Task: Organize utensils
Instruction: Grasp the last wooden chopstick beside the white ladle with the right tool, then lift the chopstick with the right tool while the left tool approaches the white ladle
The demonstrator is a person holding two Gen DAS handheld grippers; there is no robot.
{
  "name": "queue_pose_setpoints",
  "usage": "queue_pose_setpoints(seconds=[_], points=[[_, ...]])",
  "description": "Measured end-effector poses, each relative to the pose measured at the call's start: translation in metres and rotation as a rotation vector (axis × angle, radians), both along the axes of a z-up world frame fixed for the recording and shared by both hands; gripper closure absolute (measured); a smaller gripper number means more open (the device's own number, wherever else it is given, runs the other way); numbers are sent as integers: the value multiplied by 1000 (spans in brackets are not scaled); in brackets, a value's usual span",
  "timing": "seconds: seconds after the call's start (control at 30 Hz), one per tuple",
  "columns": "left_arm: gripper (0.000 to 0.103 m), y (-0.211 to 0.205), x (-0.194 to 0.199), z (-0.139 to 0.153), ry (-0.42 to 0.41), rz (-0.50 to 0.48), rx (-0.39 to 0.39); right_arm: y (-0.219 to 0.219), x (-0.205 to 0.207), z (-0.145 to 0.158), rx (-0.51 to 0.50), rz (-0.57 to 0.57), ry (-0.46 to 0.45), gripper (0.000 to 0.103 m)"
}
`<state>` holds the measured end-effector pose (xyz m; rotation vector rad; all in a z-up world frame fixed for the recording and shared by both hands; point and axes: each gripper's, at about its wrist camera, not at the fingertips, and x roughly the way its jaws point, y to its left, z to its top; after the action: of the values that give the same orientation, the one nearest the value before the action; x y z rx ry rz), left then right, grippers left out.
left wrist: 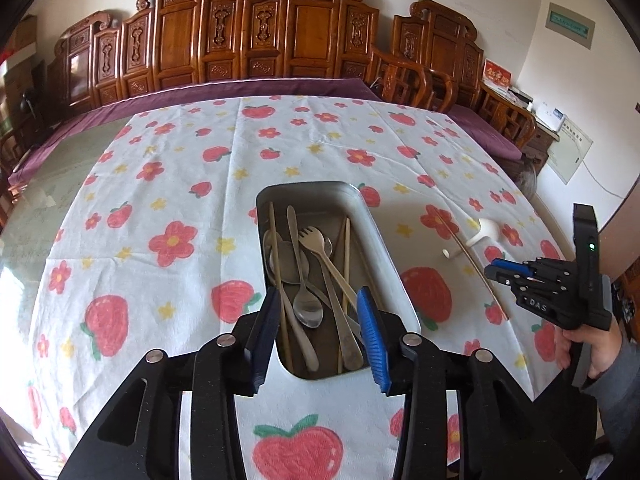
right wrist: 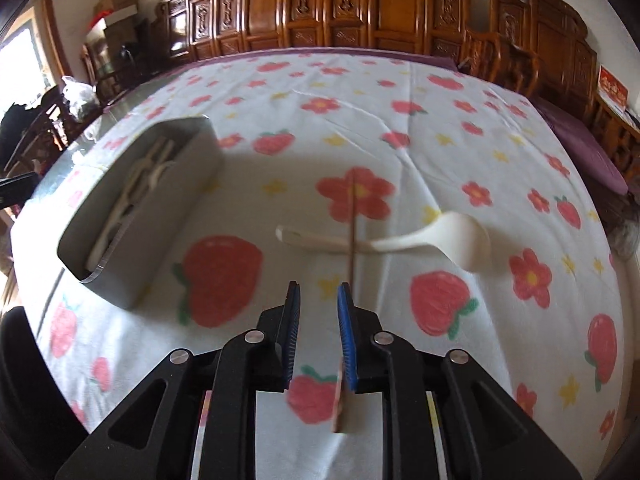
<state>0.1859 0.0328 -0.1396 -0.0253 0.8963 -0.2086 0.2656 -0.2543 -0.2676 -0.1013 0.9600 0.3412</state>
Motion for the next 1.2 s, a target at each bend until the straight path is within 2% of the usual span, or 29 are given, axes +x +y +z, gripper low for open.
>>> queue_pose_setpoints(seconds=[0.17,0.47,0.57,0.67,0.77,0.93,1.2], points=[[65,-6,-4,-6,18,-13,26,-3,8,-24,-27,-22,33,82],[65,-26,-2,-9,29,-49,36,6,9,-25,-73,1,20,82],[65,-35,-1,-11,34,-66,37,7,4,-24,-91,12,16,96],[65,-48,3,-14,41,-89,40,2,1,-23,-70,23,32,97],[65,-63,8,-17,45,-116,44,-12,-7,-17,-1,4,49,97],[64,-93,21,-24,51,-170,56,-46,-27,10,56,-39,-2,97],[64,-147,50,-42,77,-255,91,-93,-37,14,14,-114,-6,97]])
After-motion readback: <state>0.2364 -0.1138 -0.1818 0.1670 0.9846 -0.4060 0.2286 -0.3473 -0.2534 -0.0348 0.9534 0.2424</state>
